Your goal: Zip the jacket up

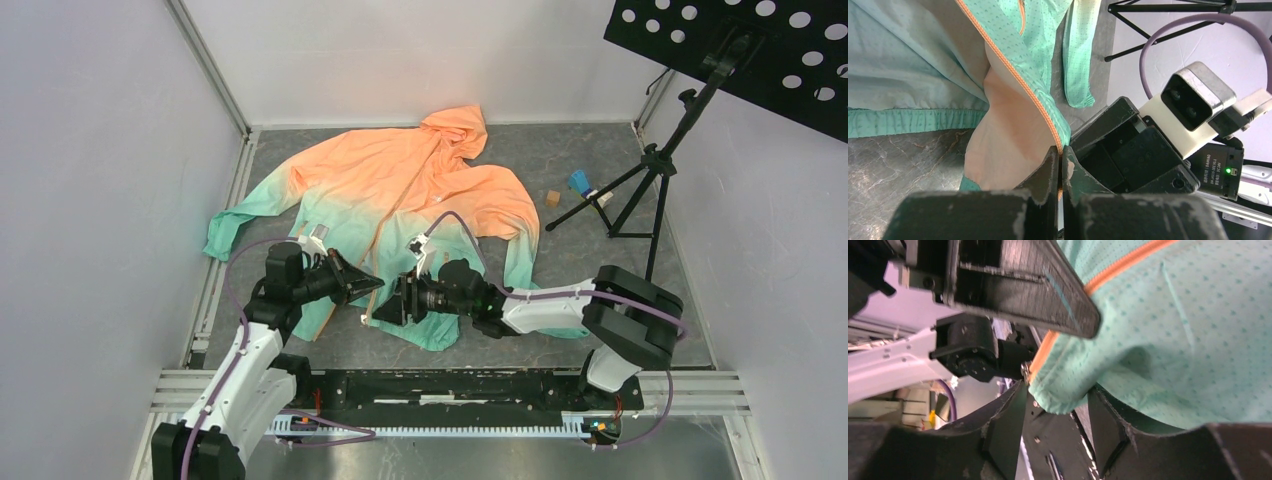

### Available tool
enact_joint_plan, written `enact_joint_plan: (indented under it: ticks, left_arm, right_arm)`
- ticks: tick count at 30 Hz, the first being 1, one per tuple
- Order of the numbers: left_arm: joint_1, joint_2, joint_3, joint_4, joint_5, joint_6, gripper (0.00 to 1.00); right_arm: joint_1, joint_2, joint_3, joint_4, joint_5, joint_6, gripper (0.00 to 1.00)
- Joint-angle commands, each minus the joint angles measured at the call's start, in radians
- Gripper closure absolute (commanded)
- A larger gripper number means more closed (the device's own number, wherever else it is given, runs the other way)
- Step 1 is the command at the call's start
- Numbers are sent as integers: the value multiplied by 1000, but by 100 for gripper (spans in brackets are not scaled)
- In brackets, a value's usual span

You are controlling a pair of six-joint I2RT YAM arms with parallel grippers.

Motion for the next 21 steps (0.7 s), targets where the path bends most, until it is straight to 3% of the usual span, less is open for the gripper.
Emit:
enact_joint_plan:
  ticks: [1,21]
  left_arm:
    - [-2,-3,35,35,37,35,98]
    - [-3,-9,36,34,48,21,98]
  right_arm:
    - [6,36,68,-7,44,72,50]
    - [6,62,97,24,69,66,56]
